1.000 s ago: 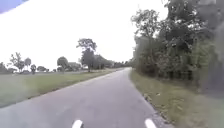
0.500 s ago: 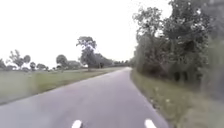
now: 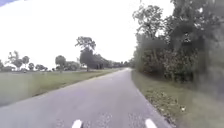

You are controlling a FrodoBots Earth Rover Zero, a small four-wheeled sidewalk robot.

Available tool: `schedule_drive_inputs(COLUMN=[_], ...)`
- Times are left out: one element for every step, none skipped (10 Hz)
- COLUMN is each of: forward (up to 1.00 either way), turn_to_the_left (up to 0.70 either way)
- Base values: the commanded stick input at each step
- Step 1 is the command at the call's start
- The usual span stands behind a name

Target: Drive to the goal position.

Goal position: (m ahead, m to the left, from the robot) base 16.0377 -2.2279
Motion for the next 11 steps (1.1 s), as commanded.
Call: schedule_drive_inputs(forward=[0.84, 0.84, 0.84, 0.84, 0.84, 0.84, 0.84, 0.84, 0.84, 0.84, 0.84], turn_to_the_left=[0.03, 0.03, 0.03, 0.03, 0.03, 0.03, 0.03, 0.03, 0.03, 0.03, 0.03])
